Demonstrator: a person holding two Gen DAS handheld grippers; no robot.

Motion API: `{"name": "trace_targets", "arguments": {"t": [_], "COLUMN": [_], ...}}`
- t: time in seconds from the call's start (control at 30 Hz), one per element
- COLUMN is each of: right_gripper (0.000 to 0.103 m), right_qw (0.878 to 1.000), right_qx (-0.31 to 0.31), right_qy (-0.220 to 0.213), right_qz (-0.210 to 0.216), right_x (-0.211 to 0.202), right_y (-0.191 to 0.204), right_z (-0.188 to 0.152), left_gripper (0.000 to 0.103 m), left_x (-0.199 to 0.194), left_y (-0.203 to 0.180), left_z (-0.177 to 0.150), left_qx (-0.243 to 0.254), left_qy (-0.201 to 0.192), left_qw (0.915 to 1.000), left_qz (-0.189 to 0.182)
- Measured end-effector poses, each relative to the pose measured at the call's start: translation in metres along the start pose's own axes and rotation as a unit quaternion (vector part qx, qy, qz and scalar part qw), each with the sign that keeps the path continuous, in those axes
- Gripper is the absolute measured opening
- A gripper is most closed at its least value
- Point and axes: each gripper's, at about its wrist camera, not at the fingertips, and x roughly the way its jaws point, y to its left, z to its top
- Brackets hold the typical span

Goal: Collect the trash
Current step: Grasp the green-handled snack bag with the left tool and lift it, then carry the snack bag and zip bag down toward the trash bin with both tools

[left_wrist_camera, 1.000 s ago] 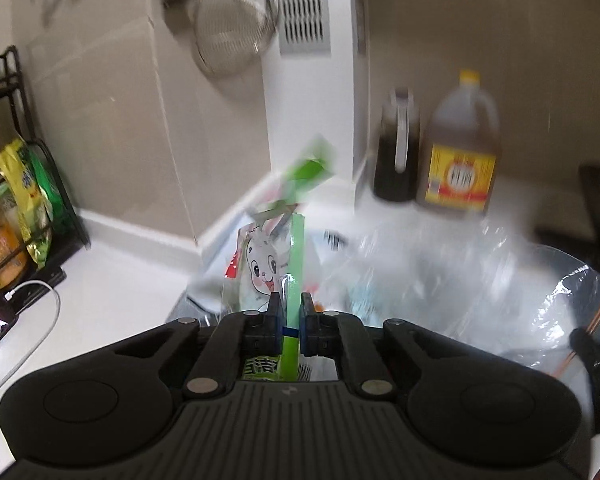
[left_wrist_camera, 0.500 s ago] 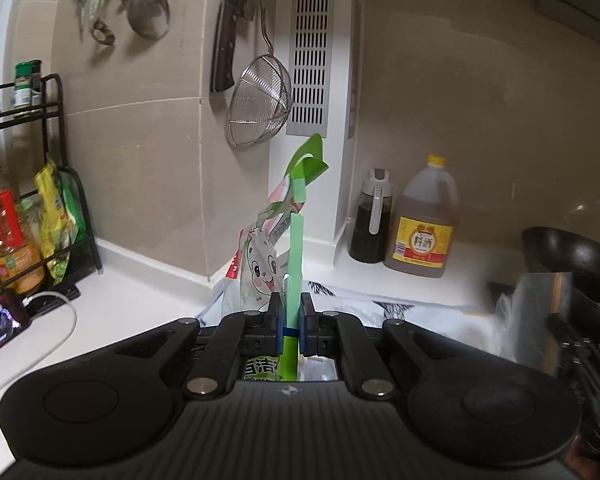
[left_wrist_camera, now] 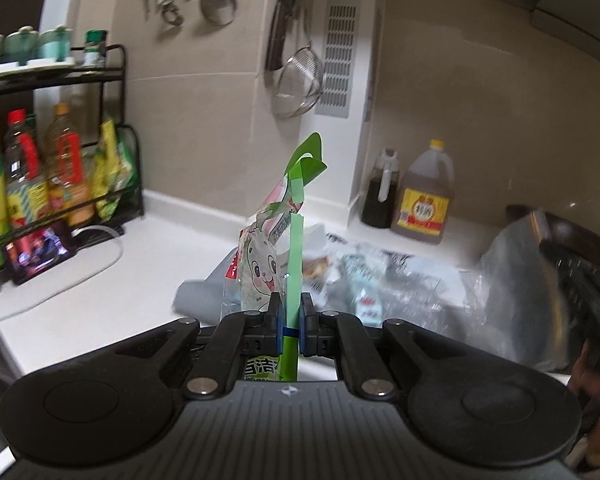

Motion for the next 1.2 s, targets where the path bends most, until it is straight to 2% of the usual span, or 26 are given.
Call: {"name": "trace_targets", "arguments": {"t": [0.2, 0.43, 0.57, 0.73, 0.8, 0.87, 0.9, 0.93, 0.97, 1.07, 1.13, 1.2], "right_gripper": [0.002, 0.001, 0.000, 0.000, 0.002, 0.011, 0.041, 0.079, 0.089, 0.087, 0.087, 0.086], "right_qw": [1.000, 0.998, 0.997, 0.994, 0.989, 0.976, 0.967, 0.960, 0.956, 0.950, 0.947, 0.946], "right_qx": [0.002, 0.000, -0.045, -0.074, -0.041, 0.047, 0.045, 0.007, -0.041, -0.171, -0.202, -0.208], "right_qy": [0.020, 0.005, 0.009, 0.071, 0.129, 0.183, 0.207, 0.232, 0.246, 0.241, 0.229, 0.231], "right_qz": [0.015, 0.057, 0.065, 0.046, 0.066, 0.110, 0.139, 0.155, 0.156, 0.105, 0.104, 0.097], "right_x": [-0.010, -0.030, -0.028, 0.015, 0.030, 0.025, 0.022, 0.019, 0.017, 0.008, 0.004, 0.006], "right_y": [0.007, 0.017, 0.032, 0.043, 0.034, 0.022, 0.027, 0.040, 0.053, 0.084, 0.090, 0.089], "right_z": [0.000, 0.021, 0.025, 0.005, -0.009, -0.019, -0.029, -0.042, -0.057, -0.092, -0.097, -0.099], "left_gripper": [0.007, 0.007, 0.007, 0.007, 0.007, 0.007, 0.007, 0.007, 0.007, 0.007, 0.007, 0.007], "left_x": [-0.024, -0.038, -0.035, -0.022, -0.018, -0.016, -0.015, -0.013, -0.010, -0.006, -0.008, -0.007], "left_y": [0.011, 0.022, 0.026, 0.032, 0.034, 0.035, 0.036, 0.036, 0.037, 0.036, 0.037, 0.039], "left_z": [-0.028, -0.049, -0.060, -0.070, -0.075, -0.079, -0.081, -0.084, -0.086, -0.091, -0.092, -0.092], "left_qx": [-0.012, -0.020, -0.030, -0.045, -0.053, -0.056, -0.058, -0.060, -0.061, -0.055, -0.054, -0.056], "left_qy": [0.009, 0.023, 0.039, 0.056, 0.066, 0.071, 0.073, 0.077, 0.084, 0.096, 0.095, 0.096], "left_qw": [0.9997, 0.9990, 0.9982, 0.9968, 0.9958, 0.9954, 0.9951, 0.9947, 0.9941, 0.9934, 0.9936, 0.9934], "left_qz": [0.018, 0.032, 0.034, 0.034, 0.033, 0.033, 0.032, 0.031, 0.030, 0.030, 0.028, 0.029]}}
